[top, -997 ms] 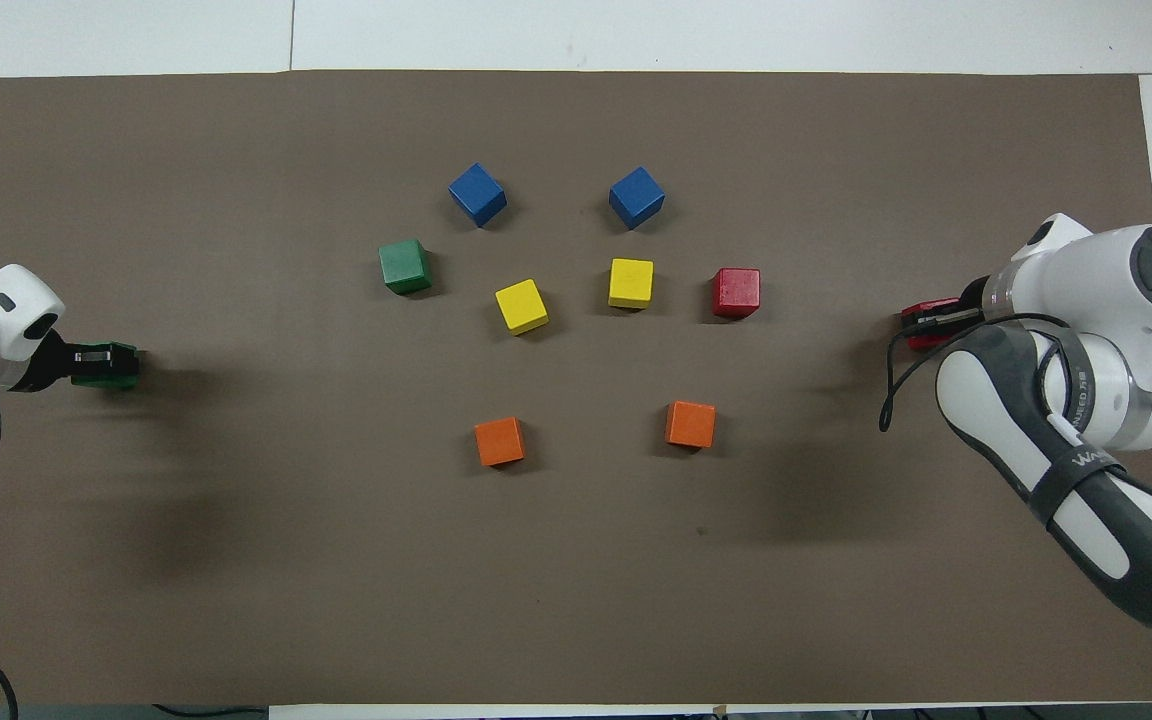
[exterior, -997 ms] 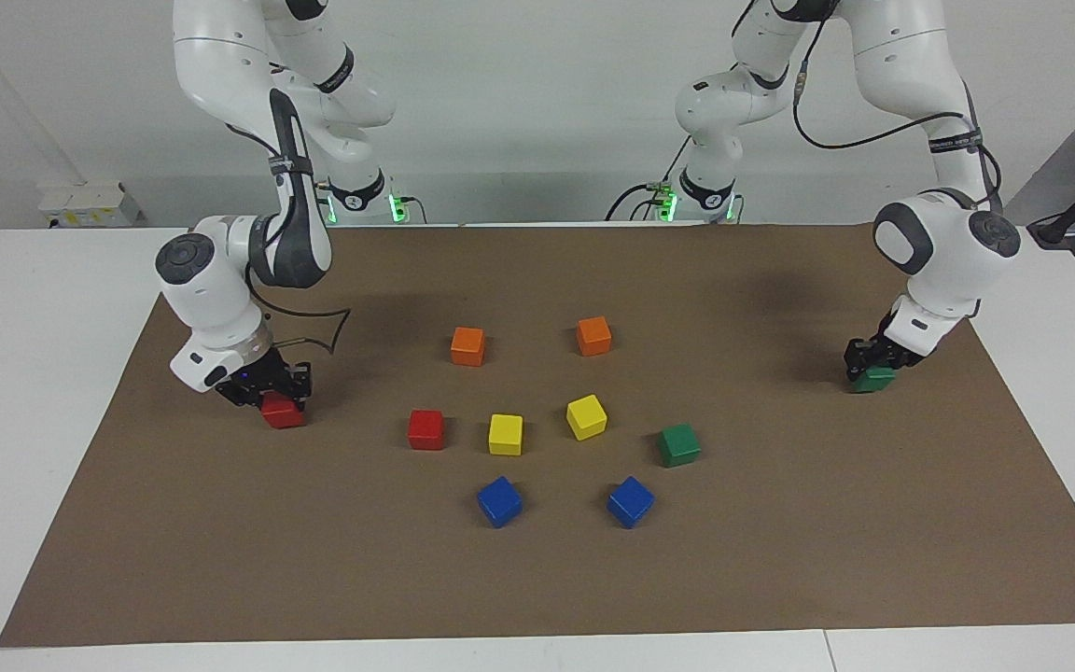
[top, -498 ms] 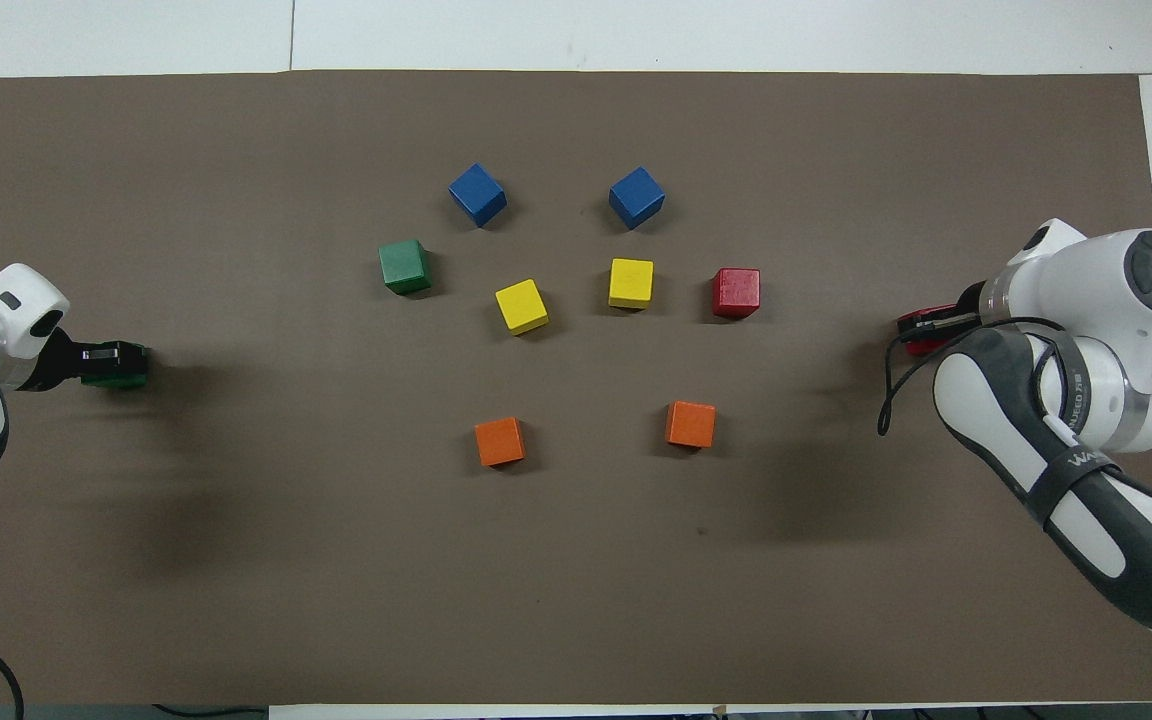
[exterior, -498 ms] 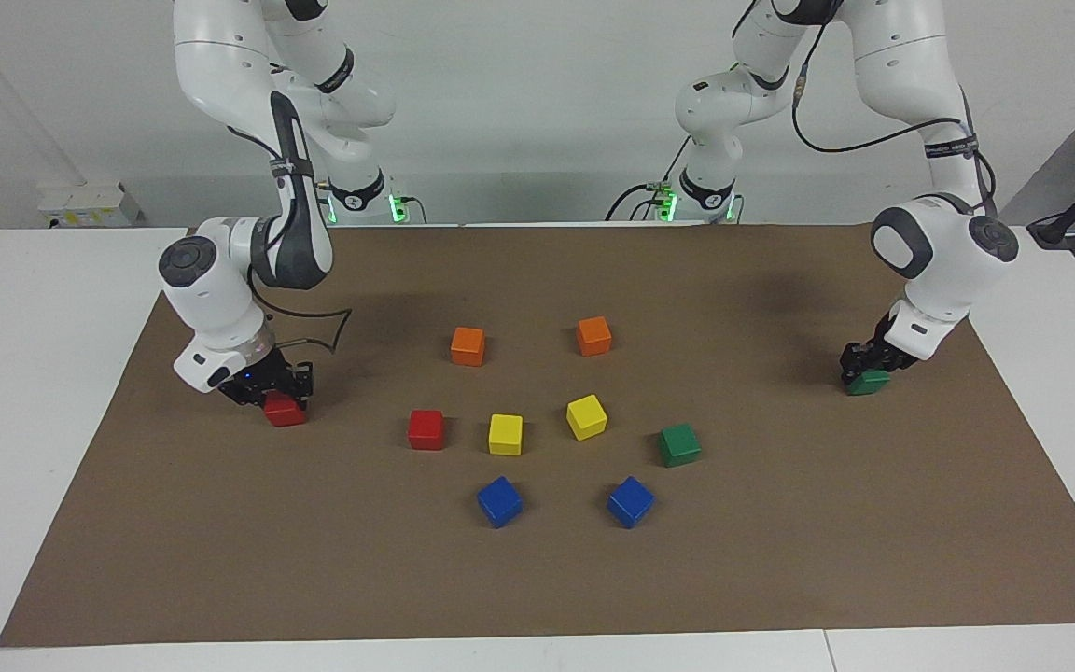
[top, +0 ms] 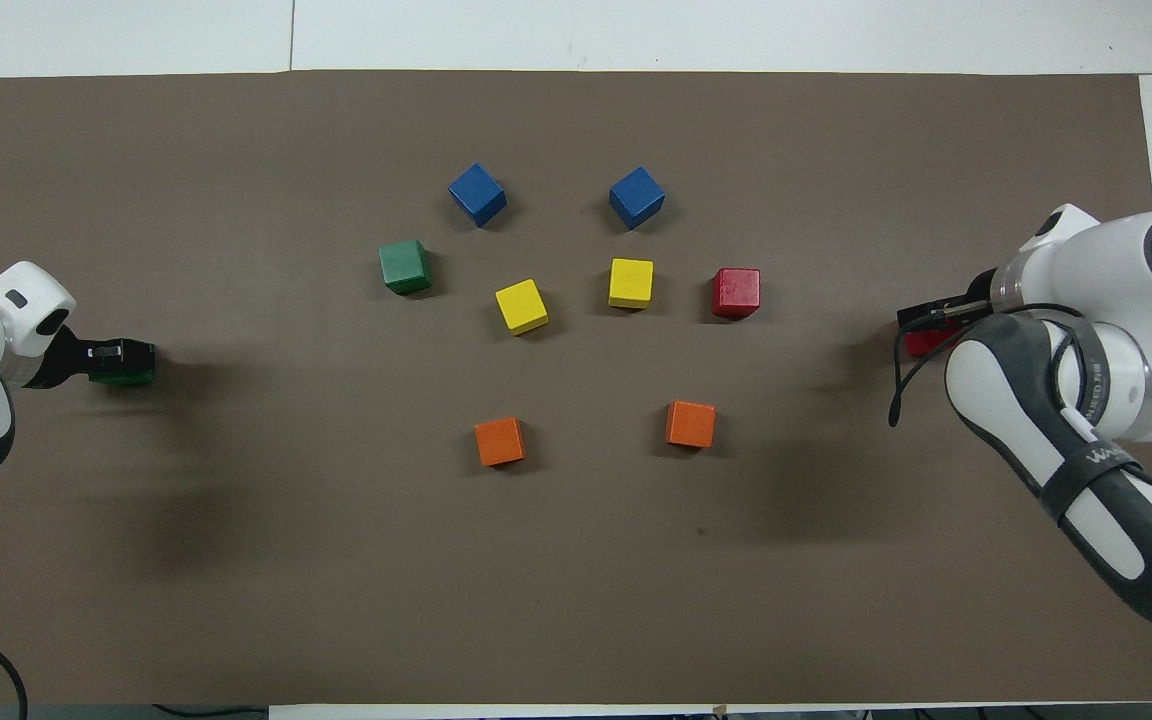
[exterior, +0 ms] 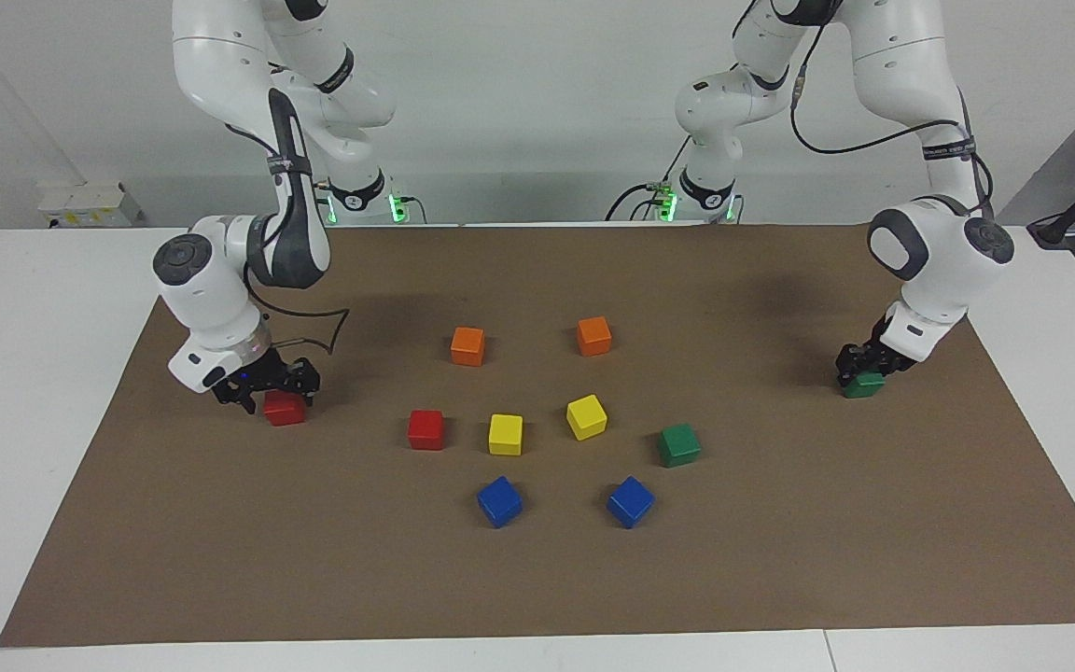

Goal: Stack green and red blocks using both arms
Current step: 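Grasp the second green cube with the left gripper while the right grasps red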

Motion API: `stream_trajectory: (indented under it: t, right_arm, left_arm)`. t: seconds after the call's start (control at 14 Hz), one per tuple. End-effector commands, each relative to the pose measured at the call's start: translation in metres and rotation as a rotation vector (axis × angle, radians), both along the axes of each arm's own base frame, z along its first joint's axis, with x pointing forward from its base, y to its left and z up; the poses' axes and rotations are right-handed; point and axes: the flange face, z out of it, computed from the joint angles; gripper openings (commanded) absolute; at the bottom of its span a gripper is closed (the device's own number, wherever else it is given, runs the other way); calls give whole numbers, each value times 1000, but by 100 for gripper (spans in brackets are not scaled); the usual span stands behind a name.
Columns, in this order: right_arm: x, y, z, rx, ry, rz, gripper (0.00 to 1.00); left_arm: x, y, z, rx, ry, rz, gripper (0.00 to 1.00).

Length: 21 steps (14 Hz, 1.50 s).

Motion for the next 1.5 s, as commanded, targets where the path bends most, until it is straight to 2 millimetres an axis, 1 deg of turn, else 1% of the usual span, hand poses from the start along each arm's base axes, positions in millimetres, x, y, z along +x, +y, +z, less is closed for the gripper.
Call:
stream_trajectory:
  t: [0.0,0.07,0.14,0.21,0.28,0.36,0.43,0.5,0.57,0.64,0.71,0.78,0.85,0.93,1.0,1.07,1.14,1.21,1.28,1.35,1.42]
  right_arm:
    - [19,9,87,3,23,-29,100]
    - [29,26,116,5,27,-58,100]
    - [34,54,133,6,31,-93,100]
    - [40,82,138,8,29,-131,100]
    - [41,112,137,8,19,-156,100]
    - [41,142,137,15,-4,-179,100]
    - [44,167,127,14,-7,-194,100]
    - [49,187,119,9,-4,-201,100]
    - [55,199,110,9,-1,-217,100]
    - [59,211,102,8,3,-230,100]
    - [61,220,97,16,-11,-231,100]
    - [64,221,93,26,-29,-232,100]
    - [63,221,86,24,-23,-234,100]
    - [63,222,78,26,-11,-251,100]
    - [63,223,69,24,0,-281,100]
    - [62,223,61,24,1,-292,100]
    - [58,223,53,25,0,-294,100]
    - [55,224,44,29,-5,-297,100]
    - [52,231,37,31,-7,-300,100]
    - [51,236,31,33,-8,-304,100]
    - [51,238,27,35,-8,-315,100]
  left_arm:
    - [8,-5,13,-5,-19,-12,100]
    - [14,-11,23,-8,-14,-25,100]
    - [23,-15,39,-11,-11,-33,100]
    - [34,-25,58,-17,1,-40,100]
    - [49,-47,82,-20,17,-28,100]
    - [61,-71,94,-21,42,17,100]
    - [75,-103,112,-8,47,62,100]
    - [85,-133,121,5,45,105,100]
    - [90,-164,129,2,37,136,100]
    - [90,-197,129,-5,35,138,100]
    - [88,-222,128,-8,35,138,100]
    - [88,-244,126,-10,35,123,100]
    - [92,-271,123,-12,33,108,100]
    - [98,-298,114,-13,38,124,100]
    - [104,-322,99,-9,45,139,100]
    - [104,-332,89,-3,50,130,100]
    - [103,-336,84,6,48,119,100]
    - [104,-339,73,11,57,117,100]
    - [102,-350,68,8,47,103,100]
    - [101,-355,63,3,28,96,100]
    - [100,-354,56,13,12,86,100]
